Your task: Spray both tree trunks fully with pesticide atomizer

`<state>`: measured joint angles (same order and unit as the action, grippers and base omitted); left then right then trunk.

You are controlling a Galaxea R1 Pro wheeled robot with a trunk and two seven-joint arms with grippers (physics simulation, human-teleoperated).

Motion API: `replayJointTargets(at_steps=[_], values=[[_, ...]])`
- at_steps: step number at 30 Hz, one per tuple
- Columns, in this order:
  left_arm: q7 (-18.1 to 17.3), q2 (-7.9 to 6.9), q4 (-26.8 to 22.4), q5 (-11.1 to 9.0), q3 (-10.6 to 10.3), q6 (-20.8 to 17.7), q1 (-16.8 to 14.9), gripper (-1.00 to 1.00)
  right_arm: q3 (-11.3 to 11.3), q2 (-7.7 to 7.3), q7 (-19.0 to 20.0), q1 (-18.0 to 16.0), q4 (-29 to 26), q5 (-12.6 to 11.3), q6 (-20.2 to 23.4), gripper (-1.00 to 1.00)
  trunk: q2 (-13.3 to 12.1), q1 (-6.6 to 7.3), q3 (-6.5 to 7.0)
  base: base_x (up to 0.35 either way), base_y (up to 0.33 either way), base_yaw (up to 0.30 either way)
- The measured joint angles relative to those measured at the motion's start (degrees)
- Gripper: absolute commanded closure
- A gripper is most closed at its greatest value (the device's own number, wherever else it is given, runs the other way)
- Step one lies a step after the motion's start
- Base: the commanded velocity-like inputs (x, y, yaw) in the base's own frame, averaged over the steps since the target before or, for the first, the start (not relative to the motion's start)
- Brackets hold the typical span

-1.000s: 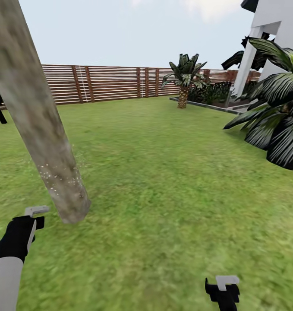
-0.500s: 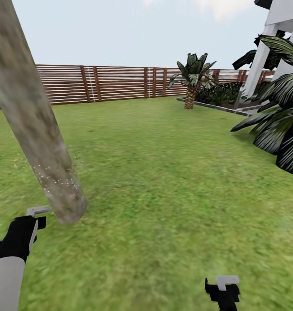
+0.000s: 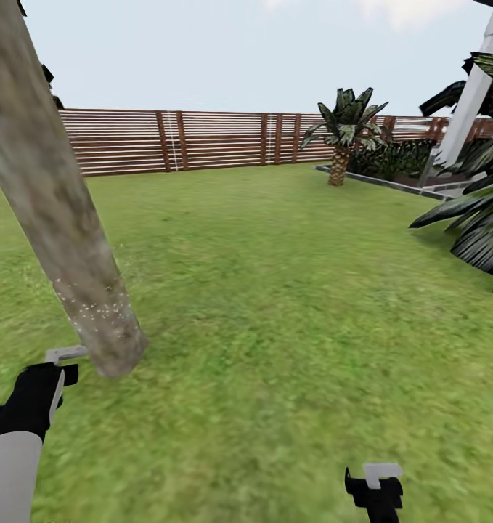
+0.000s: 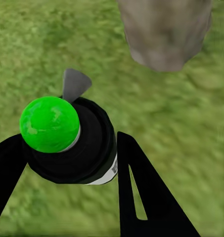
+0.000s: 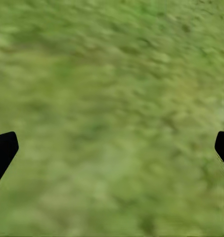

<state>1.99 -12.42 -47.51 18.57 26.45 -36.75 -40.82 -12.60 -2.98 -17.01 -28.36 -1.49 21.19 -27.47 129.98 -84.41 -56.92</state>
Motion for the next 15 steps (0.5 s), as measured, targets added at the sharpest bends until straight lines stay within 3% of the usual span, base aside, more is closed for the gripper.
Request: replayJointTargets(at_steps=[9,15], values=[[0.08,-0.07,-0.02,0.16,0.08,0.10,-0.02,1.00,0.00,-0.01,0.00,0.01,-0.07,0.00,-0.02,-1.00,0.00,0.00,0.00,0.229,-0.215,0.041],[0.09,-0.40,-0.02,0.16,0.09,0.09,0.00,1.00,0.00,0.00,0.00,0.00,-0.02,0.00,-0.02,-1.00,0.00,0.00,0.00,0.220,-0.215,0.230]])
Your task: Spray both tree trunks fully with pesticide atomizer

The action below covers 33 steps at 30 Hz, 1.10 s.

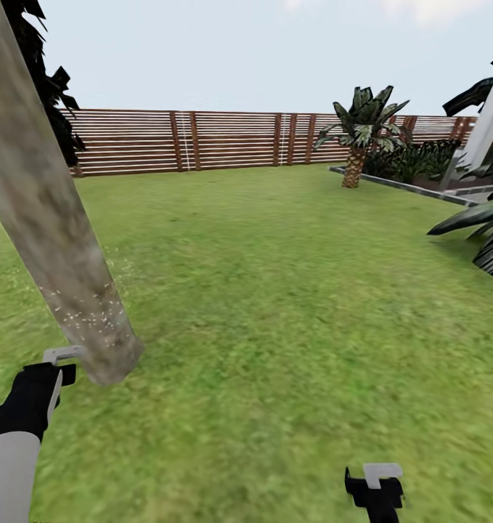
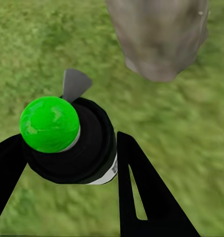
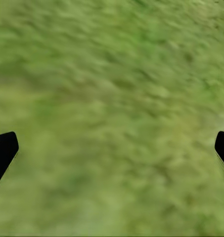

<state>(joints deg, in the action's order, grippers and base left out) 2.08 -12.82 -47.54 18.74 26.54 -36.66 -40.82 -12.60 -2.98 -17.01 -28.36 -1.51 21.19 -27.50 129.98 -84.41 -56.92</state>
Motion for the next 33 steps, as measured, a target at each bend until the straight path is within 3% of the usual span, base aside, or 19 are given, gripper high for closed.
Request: replayJointTargets(at_steps=[7,10,13,16,21,26,29,33], values=[[0.00,0.35,-0.15,-0.23,0.03,-0.04,0.00,1.00,0.00,0.00,-0.01,0.00,0.04,0.00,0.01,-1.00,0.00,-0.02,0.00,0.089,-0.245,0.275],[-0.07,2.35,-0.43,-0.59,0.01,-0.08,0.00,1.00,-0.02,0.00,-0.05,0.01,-0.05,-0.01,-0.02,-1.00,0.00,-0.02,0.00,0.000,-0.043,0.275],[-0.42,2.87,-0.80,-0.35,-0.38,-0.33,-0.17,1.00,-0.02,0.00,-0.03,0.01,-0.06,-0.01,-0.02,-1.00,0.00,-0.02,0.00,0.000,-0.005,0.275],[-0.73,2.76,-1.03,-0.33,-0.53,-2.64,-1.12,1.00,-0.02,0.00,-0.03,0.01,-0.06,-0.01,-0.03,-1.00,0.00,-0.02,0.00,0.000,0.000,0.213],[-0.58,3.58,-1.11,-0.18,-1.69,-5.34,-6.23,1.00,-0.01,-0.08,-0.06,0.02,-0.07,-0.08,-0.03,-1.00,0.00,-0.02,0.00,0.000,0.000,0.027],[-0.54,2.79,-1.28,0.21,-3.25,-11.69,-12.21,1.00,-0.01,-0.09,-0.06,0.02,-0.07,-0.01,0.04,-1.00,0.00,-0.02,0.00,0.000,0.000,0.000],[-0.59,1.54,-1.45,0.47,-3.26,-12.26,-12.86,1.00,0.00,-0.09,-0.06,0.02,-0.07,-0.01,0.06,-1.00,0.00,-0.02,0.00,0.000,0.000,0.000],[-0.80,1.24,-1.46,0.05,-3.36,-12.25,-12.21,1.00,-0.01,-0.09,-0.05,0.02,-0.07,0.00,0.06,-1.00,0.00,-0.02,0.00,0.017,-0.018,0.000]])
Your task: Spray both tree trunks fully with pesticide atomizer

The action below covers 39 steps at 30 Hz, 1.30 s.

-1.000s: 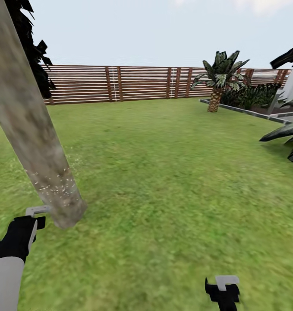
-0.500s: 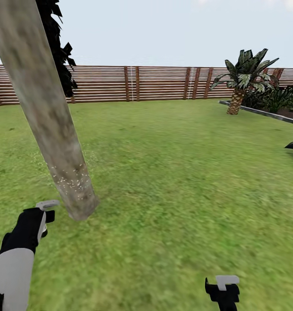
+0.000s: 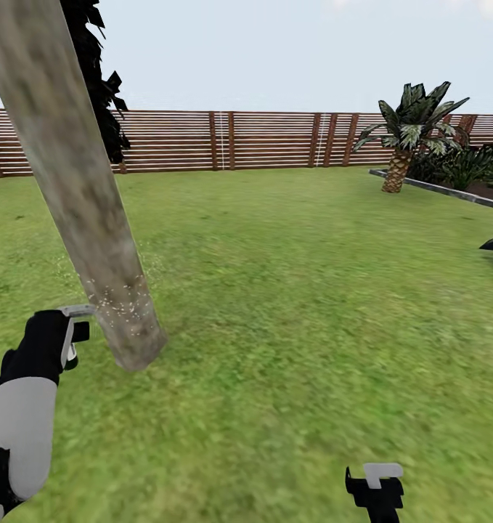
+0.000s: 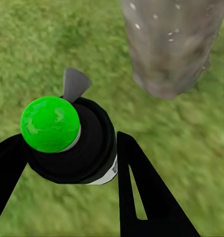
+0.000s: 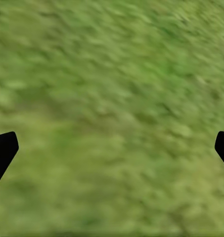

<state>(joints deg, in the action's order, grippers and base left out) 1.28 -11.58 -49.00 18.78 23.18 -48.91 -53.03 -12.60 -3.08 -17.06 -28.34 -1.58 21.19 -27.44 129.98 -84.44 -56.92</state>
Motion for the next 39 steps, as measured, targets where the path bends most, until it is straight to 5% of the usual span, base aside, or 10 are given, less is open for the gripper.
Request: replayJointTargets(at_steps=[22,31,39], values=[[0.08,-0.02,-0.09,0.13,0.08,-0.08,-0.28,1.00,0.00,0.00,0.00,0.00,0.00,-0.02,-0.01,-1.00,0.00,0.02,0.00,0.101,-0.212,0.005],[0.14,-2.46,-0.05,0.43,0.63,-0.04,-0.02,1.00,-0.01,0.09,0.01,-0.01,0.01,-0.03,-0.02,-1.00,0.00,0.00,0.00,0.008,-0.001,0.259],[0.05,-2.50,0.79,-0.22,0.60,0.81,2.08,1.00,-0.01,0.09,0.04,-0.01,0.01,0.00,-0.06,-1.00,0.00,-0.01,-0.01,0.000,0.000,0.269]])
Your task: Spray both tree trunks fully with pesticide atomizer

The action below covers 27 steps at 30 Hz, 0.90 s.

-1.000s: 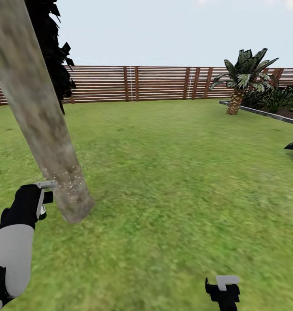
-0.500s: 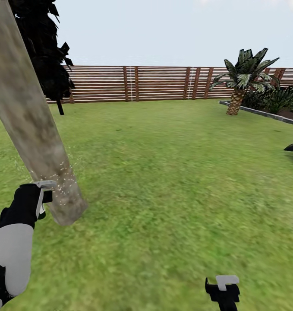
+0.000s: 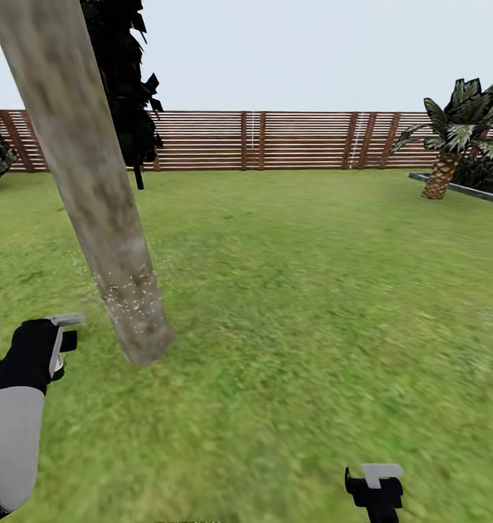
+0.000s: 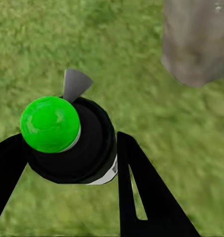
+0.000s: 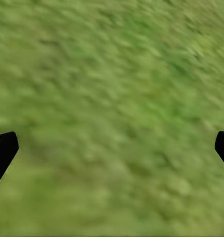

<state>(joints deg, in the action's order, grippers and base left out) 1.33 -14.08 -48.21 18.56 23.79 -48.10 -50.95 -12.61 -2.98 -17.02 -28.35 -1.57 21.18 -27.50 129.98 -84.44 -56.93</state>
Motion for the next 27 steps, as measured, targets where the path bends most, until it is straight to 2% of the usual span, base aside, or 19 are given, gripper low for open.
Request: replayJointTargets(at_steps=[2,6,8,9,10,11,12,13,14,15,16,17,18,20,21,22,25,27], values=[[-0.13,0.32,0.21,-0.37,-0.06,0.73,3.00,1.00,0.01,0.00,0.01,0.00,0.00,-0.02,-0.01,-1.00,0.00,-0.01,0.00,-0.199,0.000,0.059],[-0.36,0.52,0.70,-0.61,0.07,5.98,8.15,1.00,0.01,-0.04,0.03,0.00,-0.02,-0.01,0.01,-1.00,0.00,-0.03,0.00,-0.318,0.000,0.008],[-1.53,0.46,2.98,-1.67,-0.24,10.27,11.15,1.00,0.09,-0.08,0.06,0.00,-0.11,0.03,0.04,-1.00,0.00,-0.03,0.00,-0.336,0.000,0.001],[-3.43,0.43,5.59,-2.08,-1.20,14.73,13.42,1.00,0.53,-0.09,0.10,0.00,-0.17,0.07,0.06,-1.00,0.00,-0.03,0.00,-0.338,0.000,0.000],[-10.80,-0.13,9.86,-2.12,-7.50,26.64,18.01,1.00,6.06,-0.08,0.14,-0.02,-0.36,1.95,0.15,-1.00,0.00,-0.03,0.00,-0.338,0.000,0.000],[-15.56,-0.51,13.64,-0.16,-11.22,33.77,20.42,1.00,10.45,-0.03,0.29,-0.04,-1.26,4.34,0.12,-1.00,0.00,-0.03,0.00,-0.338,0.000,0.000],[-19.16,-0.81,13.11,2.20,-13.36,38.52,21.15,1.00,13.48,0.03,1.08,-0.07,-3.15,6.62,0.16,-1.00,0.00,-0.03,0.01,-0.338,0.000,0.000],[-23.05,-0.94,14.14,5.27,-15.10,42.27,21.61,1.00,15.55,0.16,4.02,-0.08,-5.46,8.43,0.25,-1.00,0.00,-0.03,0.01,-0.338,0.000,0.000],[-27.59,-0.97,15.26,8.81,-16.81,45.22,21.84,1.00,16.73,0.23,9.49,-0.09,-7.98,9.85,0.48,-1.00,0.00,-0.03,0.00,-0.326,0.000,0.000],[-33.94,-0.89,16.26,13.30,-18.83,47.52,21.94,1.00,17.45,0.06,18.74,-0.07,-11.63,11.62,1.63,-1.00,0.00,-0.03,0.00,-0.205,0.000,0.000],[-38.55,-0.72,16.63,16.48,-19.69,48.39,21.82,1.00,17.79,-0.18,27.32,-0.04,-14.79,11.58,3.33,-1.00,0.00,-0.02,0.01,-0.105,0.000,0.000],[-41.99,-0.56,16.81,18.66,-20.16,48.84,21.64,1.00,18.00,-0.38,34.11,-0.05,-17.37,11.45,4.80,-1.00,0.00,0.00,0.01,-0.054,0.000,0.000],[-44.54,-0.40,16.86,20.12,-20.39,49.07,21.53,1.00,18.09,-0.52,38.91,-0.11,-19.33,11.36,5.63,-1.00,0.00,0.00,0.01,-0.022,0.000,0.000],[-50.42,-0.04,16.38,22.26,-20.62,49.29,21.35,1.00,18.22,-0.61,47.26,-0.59,-23.22,11.20,6.48,-1.00,0.00,0.01,0.01,-0.009,0.000,0.000],[-51.84,-0.01,16.23,22.64,-20.82,49.30,21.37,1.00,18.24,-0.60,49.30,-0.67,-24.24,11.23,6.56,-1.00,0.01,0.01,0.01,-0.002,0.000,0.000],[-53.71,0.07,16.05,23.09,-22.22,49.33,21.36,1.00,18.24,-0.59,53.31,-0.77,-26.02,11.22,6.64,-1.00,0.01,0.01,0.01,-0.002,0.000,0.000],[-54.46,0.39,15.96,23.39,-25.31,49.31,21.27,1.00,18.22,-0.53,55.60,-0.80,-26.82,11.23,6.66,-1.00,0.00,0.01,0.01,0.000,0.000,0.000],[-54.52,1.15,15.95,23.43,-26.80,49.31,21.20,1.00,18.28,-0.33,56.50,-0.81,-27.02,11.29,6.66,-1.00,0.00,0.01,0.01,0.000,0.000,0.000]])
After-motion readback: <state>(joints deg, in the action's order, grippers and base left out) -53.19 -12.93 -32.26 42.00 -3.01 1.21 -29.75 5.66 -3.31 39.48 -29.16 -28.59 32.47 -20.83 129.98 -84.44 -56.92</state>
